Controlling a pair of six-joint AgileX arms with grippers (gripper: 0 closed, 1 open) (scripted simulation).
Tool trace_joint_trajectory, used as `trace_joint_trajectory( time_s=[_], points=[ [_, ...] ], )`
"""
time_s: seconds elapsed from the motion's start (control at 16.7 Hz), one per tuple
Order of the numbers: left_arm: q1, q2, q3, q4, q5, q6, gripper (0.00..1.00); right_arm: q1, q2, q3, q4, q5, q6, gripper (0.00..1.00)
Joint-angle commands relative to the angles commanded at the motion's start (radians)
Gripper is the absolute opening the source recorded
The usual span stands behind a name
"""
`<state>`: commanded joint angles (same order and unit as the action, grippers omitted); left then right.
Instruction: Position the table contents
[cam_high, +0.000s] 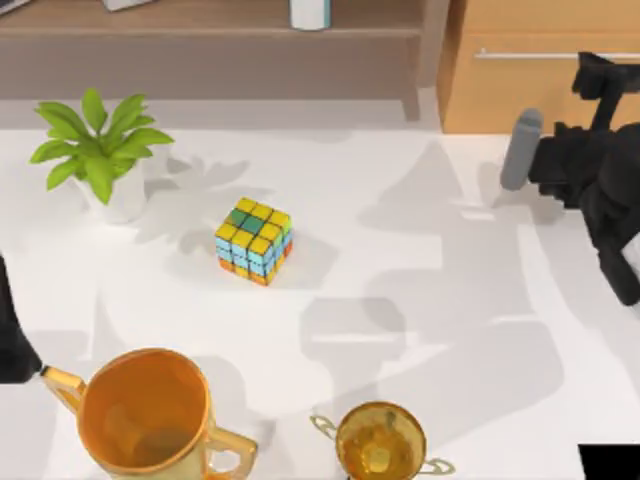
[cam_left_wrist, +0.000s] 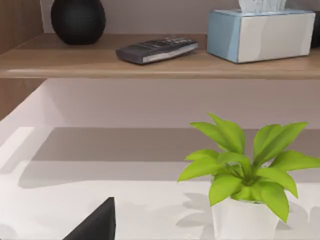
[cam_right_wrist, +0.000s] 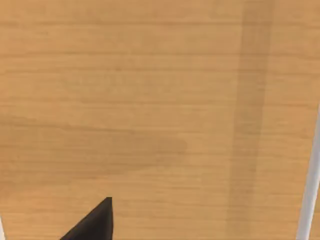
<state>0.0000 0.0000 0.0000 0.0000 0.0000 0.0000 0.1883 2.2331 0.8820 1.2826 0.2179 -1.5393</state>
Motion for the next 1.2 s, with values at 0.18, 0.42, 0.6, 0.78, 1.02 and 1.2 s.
trace_joint_trajectory(
  time_s=[0.18, 0.42, 0.6, 0.78, 1.02, 1.2],
  points=[
    [0.0, 0.0, 0.0, 0.0, 0.0, 0.0, 1.0, 0.055, -0.016, 0.01, -0.021, 0.024, 0.057, 1.0],
    [0.0, 0.0, 0.0, 0.0, 0.0, 0.0, 1.0, 0.21, -0.034, 0.05, -0.104, 0.101, 0.249, 1.0],
    [0.0, 0.0, 0.0, 0.0, 0.0, 0.0, 1.0, 0.337, -0.036, 0.121, -0.198, 0.179, 0.455, 1.0],
    [0.0, 0.0, 0.0, 0.0, 0.0, 0.0, 1.0, 0.434, -0.023, 0.243, -0.309, 0.264, 0.693, 1.0],
    [0.0, 0.0, 0.0, 0.0, 0.0, 0.0, 1.0, 0.506, 0.017, 0.467, -0.463, 0.375, 1.022, 1.0],
    [0.0, 0.0, 0.0, 0.0, 0.0, 0.0, 1.0, 0.528, 0.055, 0.642, -0.568, 0.447, 1.247, 1.0]
  ],
)
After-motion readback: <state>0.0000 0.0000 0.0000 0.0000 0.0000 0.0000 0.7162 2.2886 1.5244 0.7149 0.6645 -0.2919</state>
